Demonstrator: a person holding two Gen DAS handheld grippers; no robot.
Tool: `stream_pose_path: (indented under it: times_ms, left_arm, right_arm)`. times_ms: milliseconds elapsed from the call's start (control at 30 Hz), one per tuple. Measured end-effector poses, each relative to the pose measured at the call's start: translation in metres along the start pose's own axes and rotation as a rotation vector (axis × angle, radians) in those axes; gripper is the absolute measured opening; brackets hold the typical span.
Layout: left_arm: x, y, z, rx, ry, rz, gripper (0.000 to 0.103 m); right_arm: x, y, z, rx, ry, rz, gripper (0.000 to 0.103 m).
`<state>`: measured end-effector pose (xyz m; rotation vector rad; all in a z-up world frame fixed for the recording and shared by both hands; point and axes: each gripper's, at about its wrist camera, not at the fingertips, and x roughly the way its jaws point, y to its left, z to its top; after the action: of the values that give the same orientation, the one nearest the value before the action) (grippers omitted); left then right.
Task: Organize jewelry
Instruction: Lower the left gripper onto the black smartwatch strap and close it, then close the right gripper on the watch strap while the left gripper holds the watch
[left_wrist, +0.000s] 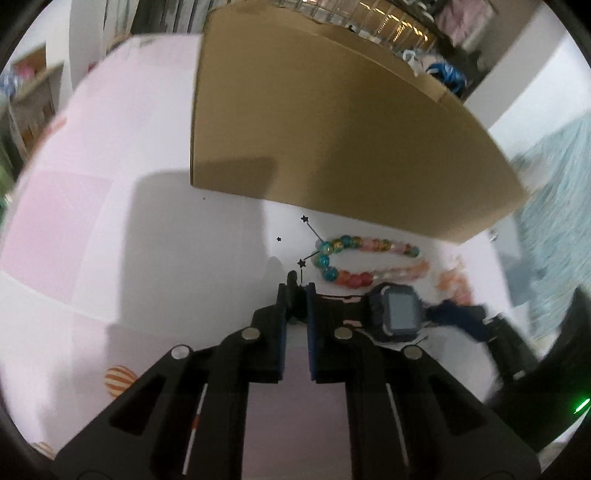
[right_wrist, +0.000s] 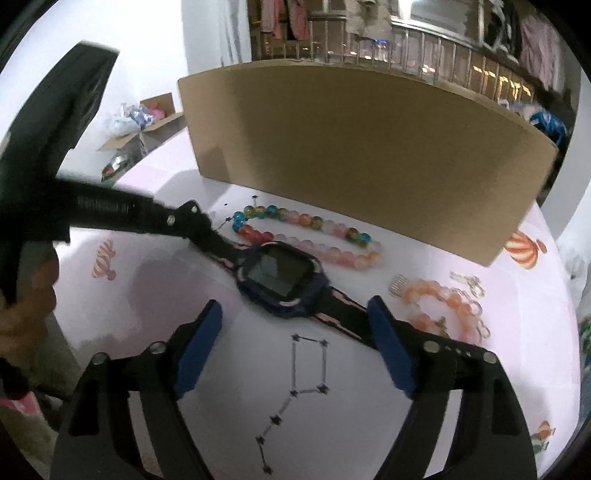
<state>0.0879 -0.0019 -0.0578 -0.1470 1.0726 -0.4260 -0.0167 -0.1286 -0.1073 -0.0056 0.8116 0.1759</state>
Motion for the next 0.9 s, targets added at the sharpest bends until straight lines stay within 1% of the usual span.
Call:
stream_pose_path:
  times_ms: [67, 100, 167, 200, 267, 300, 400, 433, 500, 600, 667, 767, 833, 900]
  left_arm:
    - [-0.001, -0.010, -0.004, 0.049, -0.008, 0.040, 0.008]
    - [-0.005, -0.009, -0.004, 0.061, -0.007, 0.051, 0.008]
    - [-0.007, -0.011, -0.006, 0.077, -0.004, 0.063, 0.008]
    - [-0.011, -0.009, -0.005, 0.078, -0.002, 0.064, 0.008]
    - [-0.011, -0.013, -0.003, 0.088, 0.002, 0.067, 0.007]
    - [-0.013, -0.013, -0.002, 0.093, 0.002, 0.067, 0.007]
    - [-0.010, -0.012, -0.002, 0.109, 0.001, 0.082, 0.008]
    - [-0.010, -0.013, -0.004, 0.111, 0.002, 0.084, 0.008]
    - [-0.011, -0.008, -0.011, 0.122, 0.002, 0.089, 0.008]
    - [-0.010, -0.011, -0.012, 0.136, -0.003, 0.102, 0.008]
    - [-0.012, -0.010, -0.013, 0.137, -0.004, 0.106, 0.008]
    - [-0.012, -0.009, -0.012, 0.134, -0.006, 0.105, 0.008]
    - [-0.011, -0.010, -0.012, 0.132, -0.009, 0.107, 0.008]
    - [-0.011, -0.010, -0.013, 0.131, -0.011, 0.110, 0.008]
  right_arm:
    - [-0.017, -0.018, -0.004, 0.079, -0.010, -0.006, 0.073]
    - [-0.024, -0.027, -0.006, 0.113, -0.009, -0.013, 0.070]
    - [-0.040, -0.052, -0.012, 0.221, -0.010, -0.041, 0.067]
    - [-0.044, -0.062, -0.014, 0.269, -0.002, -0.054, 0.063]
    - [-0.047, -0.080, -0.017, 0.347, 0.029, -0.078, 0.059]
    - [-0.047, -0.087, -0.018, 0.373, 0.039, -0.072, 0.055]
    - [-0.036, -0.101, -0.019, 0.442, 0.077, -0.047, 0.050]
    - [-0.033, -0.103, -0.020, 0.457, 0.083, -0.026, 0.049]
    - [-0.030, -0.101, -0.018, 0.456, 0.079, -0.026, 0.049]
    - [-0.024, -0.102, -0.014, 0.449, 0.074, -0.027, 0.049]
    - [-0.023, -0.102, -0.013, 0.461, 0.074, -0.009, 0.048]
    - [-0.022, -0.101, -0.016, 0.493, 0.083, 0.056, 0.042]
    - [-0.025, -0.099, -0.016, 0.492, 0.075, 0.052, 0.042]
    - [-0.031, -0.099, -0.016, 0.507, 0.047, 0.077, 0.042]
